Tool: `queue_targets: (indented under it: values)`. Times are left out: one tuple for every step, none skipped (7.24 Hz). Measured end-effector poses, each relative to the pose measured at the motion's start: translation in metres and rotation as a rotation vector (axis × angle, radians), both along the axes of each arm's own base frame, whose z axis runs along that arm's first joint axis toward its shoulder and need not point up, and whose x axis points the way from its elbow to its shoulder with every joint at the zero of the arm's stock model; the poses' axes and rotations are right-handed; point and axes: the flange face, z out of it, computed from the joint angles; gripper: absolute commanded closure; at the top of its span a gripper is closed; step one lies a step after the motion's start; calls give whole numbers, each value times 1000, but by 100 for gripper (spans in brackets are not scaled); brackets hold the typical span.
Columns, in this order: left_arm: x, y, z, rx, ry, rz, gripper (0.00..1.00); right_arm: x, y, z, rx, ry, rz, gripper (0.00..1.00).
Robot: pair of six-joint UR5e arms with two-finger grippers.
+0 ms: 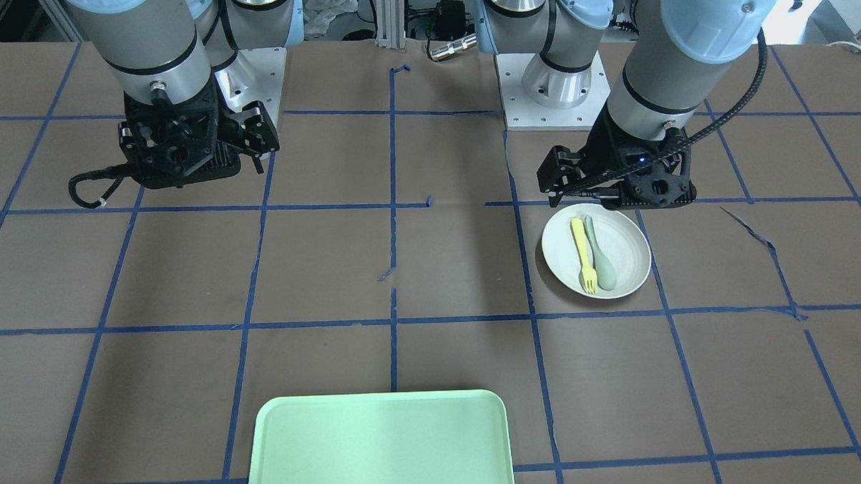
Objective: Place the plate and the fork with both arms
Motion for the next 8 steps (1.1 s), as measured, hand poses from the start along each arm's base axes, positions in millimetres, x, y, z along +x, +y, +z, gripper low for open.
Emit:
queue_targets:
  values:
    - [1,-1,2,-9,2,3,0,0,0,0,1,-6,-2,0]
    - [1,0,3,-15,2,4,0,0,0,0,4,-10,-3,0]
    - [2,0,4,-16,-1,1,0,0,0,-1,3,-10,-4,0]
    - [2,0,3,-15,0,2,0,-1,-1,-2,2,-9,-4,0]
    - [11,-1,3,-14,4,21,0,-2,-3,-4,5,-7,-2,0]
    - [33,-4,2,-10,5,63,0,-3,-5,-7,10,-4,-2,0]
    - [67,-7,-4,-1,6,117,0,-2,-6,-9,14,-2,-4,0]
    - [100,-7,-14,14,7,157,0,-2,-8,-12,18,-2,-6,0]
